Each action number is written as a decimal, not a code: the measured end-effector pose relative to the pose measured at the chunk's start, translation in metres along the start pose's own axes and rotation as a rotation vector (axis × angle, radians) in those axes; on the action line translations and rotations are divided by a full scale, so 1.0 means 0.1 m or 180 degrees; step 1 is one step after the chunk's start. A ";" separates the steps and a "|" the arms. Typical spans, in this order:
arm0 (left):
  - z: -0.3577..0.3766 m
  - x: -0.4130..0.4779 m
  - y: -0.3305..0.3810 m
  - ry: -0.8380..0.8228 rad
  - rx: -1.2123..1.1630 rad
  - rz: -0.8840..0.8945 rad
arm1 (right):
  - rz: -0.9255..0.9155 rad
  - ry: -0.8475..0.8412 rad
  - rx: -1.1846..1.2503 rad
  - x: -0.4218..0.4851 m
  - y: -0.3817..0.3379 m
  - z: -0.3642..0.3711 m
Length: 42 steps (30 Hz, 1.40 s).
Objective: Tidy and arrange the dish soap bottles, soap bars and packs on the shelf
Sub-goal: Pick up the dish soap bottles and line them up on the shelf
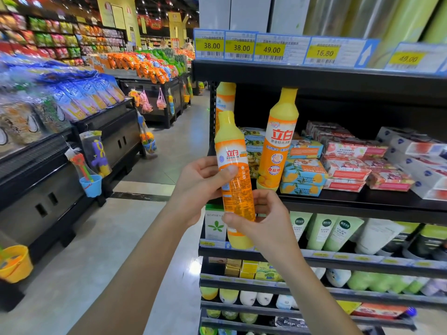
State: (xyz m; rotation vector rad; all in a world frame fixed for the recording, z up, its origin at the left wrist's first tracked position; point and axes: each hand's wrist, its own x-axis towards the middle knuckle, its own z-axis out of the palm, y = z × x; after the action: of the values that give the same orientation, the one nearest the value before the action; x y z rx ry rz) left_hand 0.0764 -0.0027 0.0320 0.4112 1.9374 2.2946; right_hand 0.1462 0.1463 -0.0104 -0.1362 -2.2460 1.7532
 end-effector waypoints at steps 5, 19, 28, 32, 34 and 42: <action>0.02 0.00 0.03 0.0021 0.0238 -0.0003 | -0.0044 0.0095 0.0054 0.00 -0.01 0.01; -0.16 -0.02 0.04 -0.0855 -0.0259 -0.0326 | 0.0719 -0.0869 0.1540 -0.01 0.05 -0.12; -0.15 -0.05 0.08 -0.0550 -0.0062 -0.0197 | 0.0710 -0.1085 0.1417 0.05 0.11 -0.11; -0.09 -0.02 0.05 -0.0164 0.0104 -0.0143 | 0.0251 -0.0658 0.0714 0.04 0.07 -0.11; -0.06 0.00 0.01 0.0009 0.0144 -0.0130 | 0.0094 -0.0424 0.0317 0.03 0.06 -0.07; 0.03 0.04 -0.03 0.0240 0.0295 -0.0133 | 0.0027 -0.0123 0.0185 0.06 0.08 -0.02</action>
State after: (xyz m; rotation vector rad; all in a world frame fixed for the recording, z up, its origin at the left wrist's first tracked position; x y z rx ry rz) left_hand 0.0733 0.0016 0.0298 0.2938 2.0730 2.2323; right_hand 0.1402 0.1523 -0.0168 -0.1006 -2.2216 1.8387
